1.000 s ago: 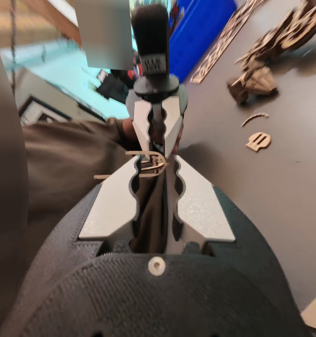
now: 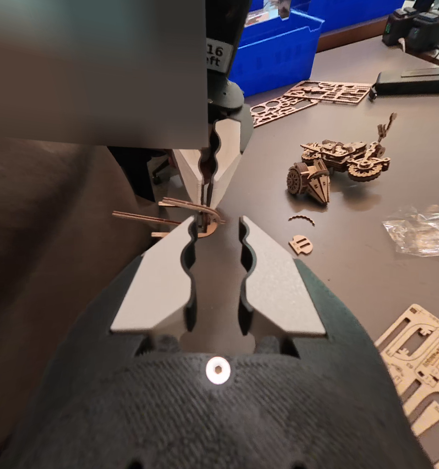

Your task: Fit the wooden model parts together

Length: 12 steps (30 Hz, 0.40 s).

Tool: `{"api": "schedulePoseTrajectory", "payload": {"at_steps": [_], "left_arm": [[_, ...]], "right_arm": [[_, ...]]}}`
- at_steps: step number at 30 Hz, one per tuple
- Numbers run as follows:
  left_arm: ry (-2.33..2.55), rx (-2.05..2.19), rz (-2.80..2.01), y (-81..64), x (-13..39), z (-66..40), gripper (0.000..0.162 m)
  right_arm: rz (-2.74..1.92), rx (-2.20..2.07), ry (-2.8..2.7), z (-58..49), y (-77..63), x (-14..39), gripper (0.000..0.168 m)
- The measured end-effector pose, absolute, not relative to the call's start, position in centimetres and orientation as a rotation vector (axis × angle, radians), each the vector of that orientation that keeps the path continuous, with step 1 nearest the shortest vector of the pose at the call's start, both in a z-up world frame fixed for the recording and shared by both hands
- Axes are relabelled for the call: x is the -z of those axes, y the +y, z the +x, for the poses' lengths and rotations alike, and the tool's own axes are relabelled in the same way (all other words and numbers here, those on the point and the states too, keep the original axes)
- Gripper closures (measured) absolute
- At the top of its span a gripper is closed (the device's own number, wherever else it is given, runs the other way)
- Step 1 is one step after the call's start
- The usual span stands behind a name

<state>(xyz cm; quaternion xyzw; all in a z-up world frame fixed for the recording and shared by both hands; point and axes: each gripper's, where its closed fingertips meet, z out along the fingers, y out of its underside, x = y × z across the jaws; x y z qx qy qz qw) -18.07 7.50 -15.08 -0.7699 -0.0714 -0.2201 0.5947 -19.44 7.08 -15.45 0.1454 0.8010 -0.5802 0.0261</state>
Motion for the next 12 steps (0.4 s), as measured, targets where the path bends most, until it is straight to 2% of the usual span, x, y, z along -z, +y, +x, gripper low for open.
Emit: {"api": "schedulePoseTrajectory", "payload": {"at_steps": [4,12], "left_arm": [[-0.214,0.708,-1.664,7.4,13.6,-17.6,0.161],[-0.302,1.093,-1.378,7.0,10.8,-17.1,0.16]], "right_arm": [[0.393,1.853,2.333,-18.3,6.5,14.0,0.133],[0.341,1.991,2.023,-17.1,6.4,10.7,0.146]]}}
